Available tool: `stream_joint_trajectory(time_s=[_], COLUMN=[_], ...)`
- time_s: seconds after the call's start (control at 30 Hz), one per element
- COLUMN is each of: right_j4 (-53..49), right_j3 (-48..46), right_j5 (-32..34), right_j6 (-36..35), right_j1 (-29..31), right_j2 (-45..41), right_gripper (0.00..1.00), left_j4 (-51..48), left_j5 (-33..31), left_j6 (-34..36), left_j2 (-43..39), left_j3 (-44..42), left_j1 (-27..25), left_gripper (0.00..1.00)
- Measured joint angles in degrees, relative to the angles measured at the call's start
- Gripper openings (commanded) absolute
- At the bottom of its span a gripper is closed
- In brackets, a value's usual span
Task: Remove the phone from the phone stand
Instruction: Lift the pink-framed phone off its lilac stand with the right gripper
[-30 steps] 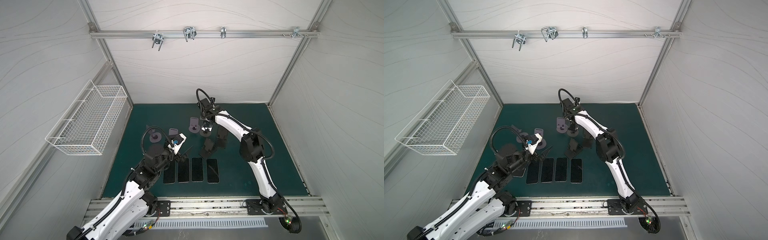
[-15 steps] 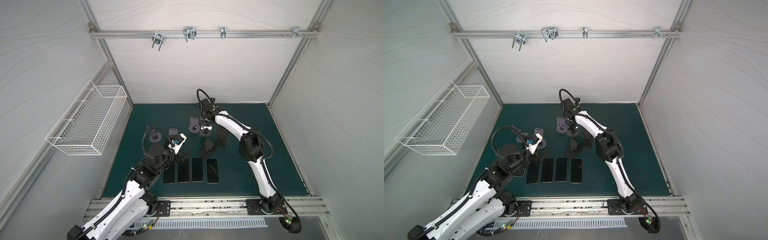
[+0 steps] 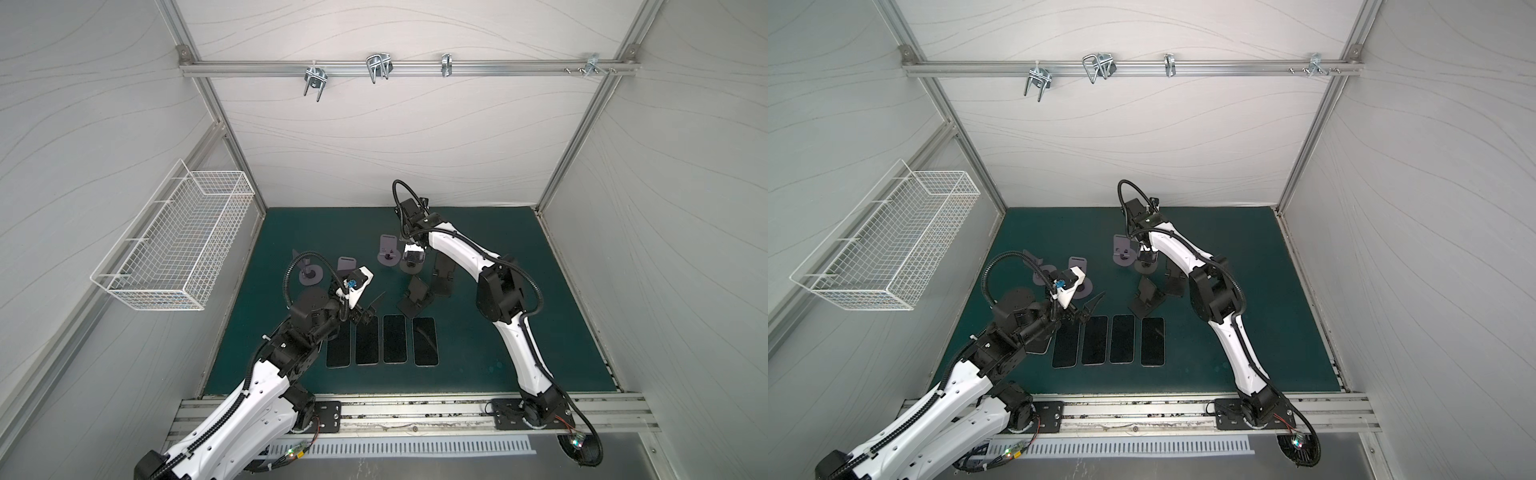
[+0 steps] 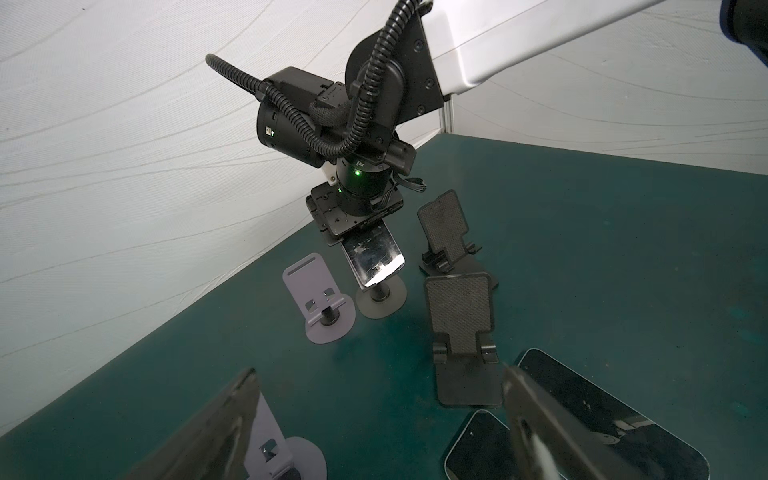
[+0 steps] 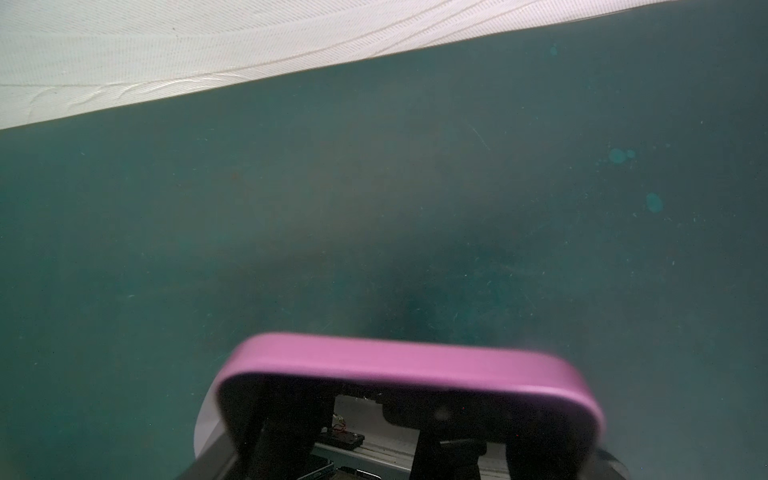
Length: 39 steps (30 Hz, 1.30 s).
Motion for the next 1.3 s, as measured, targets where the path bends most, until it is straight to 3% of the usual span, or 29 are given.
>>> stream_joint_trajectory(time_s=[0.77, 1.1, 1.3], right_j4=[1.7, 2.6, 2.7], right_j3=[-0.8, -0.9, -1.4], right_j5=[-1.8, -2.8, -3.8], right_j6=[-2.8, -6.0, -7.5], right_j1=[0.0, 0.0, 0.0], right_j2=[-1.5, -5.9, -11.2], right_gripper=[0.64, 0.61, 0.60], left_j4=[0.0, -2.1, -7.6], left_j5=[-0.8, -2.2, -2.1], left_j6=[0.7, 1.1, 0.8], left_j2=[-0.9, -0.3, 1.6], left_j3=[0.0, 0.3, 5.4], left_j1=[0.0, 0.0, 0.0], left_gripper=[0.92, 0.91, 0.89])
